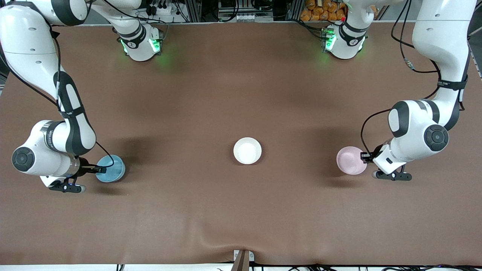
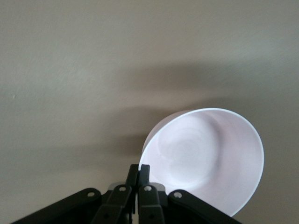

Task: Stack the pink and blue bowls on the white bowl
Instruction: 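Lower the pink bowl into the white bowl with the left gripper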

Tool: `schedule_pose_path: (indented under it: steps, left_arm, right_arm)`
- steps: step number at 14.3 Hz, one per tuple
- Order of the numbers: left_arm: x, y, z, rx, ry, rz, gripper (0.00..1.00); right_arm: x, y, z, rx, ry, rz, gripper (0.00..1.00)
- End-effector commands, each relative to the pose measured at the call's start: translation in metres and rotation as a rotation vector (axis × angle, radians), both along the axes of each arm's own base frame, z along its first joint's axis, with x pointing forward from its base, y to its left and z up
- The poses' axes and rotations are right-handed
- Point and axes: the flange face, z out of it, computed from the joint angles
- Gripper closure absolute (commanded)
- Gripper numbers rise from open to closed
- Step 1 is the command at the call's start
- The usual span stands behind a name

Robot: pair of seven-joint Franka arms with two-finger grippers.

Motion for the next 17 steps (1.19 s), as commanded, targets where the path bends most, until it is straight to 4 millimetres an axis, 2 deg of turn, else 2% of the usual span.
schedule_pose_path:
  steps: [1, 5, 6, 9, 11, 12, 13, 16, 17]
  left_arm:
    - [0.014, -0.043, 0.031, -0.034, -0.012, 0.041, 1.0]
    - [0.009, -0.149, 0.045, -0.03, -0.014, 0.12, 1.0]
    - [0.004, -0.175, 0.043, -0.032, -0.008, 0.139, 1.0]
    - [-0.003, -0.226, 0.047, -0.054, -0.005, 0.195, 1.0]
    - [-0.025, -0.279, 0.033, -0.065, 0.03, 0.191, 1.0]
    - [-0.028, -0.301, 0.029, -0.072, 0.033, 0.192, 1.0]
    - [-0.027, -0.312, 0.032, -0.079, 0.027, 0.216, 1.0]
    - [-0.042, -0.352, 0.016, -0.079, 0.044, 0.212, 1.0]
    - [-0.042, -0.354, 0.014, -0.081, 0.045, 0.212, 1.0]
  right_arm:
    - [0.0, -0.001, 0.0, 0.006, -0.009, -0.017, 1.0]
    - [0.003, 0.004, 0.014, 0.007, -0.019, -0.01, 1.0]
    - [0.005, 0.005, 0.026, 0.005, -0.036, -0.008, 1.0]
    - [0.009, 0.01, 0.06, 0.004, -0.076, 0.004, 1.0]
    - [0.009, 0.023, 0.084, 0.02, -0.07, 0.016, 1.0]
    - [0.009, 0.03, 0.096, 0.039, -0.079, 0.012, 1.0]
    - [0.009, 0.033, 0.104, 0.063, -0.08, -0.002, 1.0]
    - [0.004, 0.05, 0.12, 0.152, -0.06, -0.042, 1.0]
    - [0.003, 0.06, 0.126, 0.163, -0.047, -0.056, 1.0]
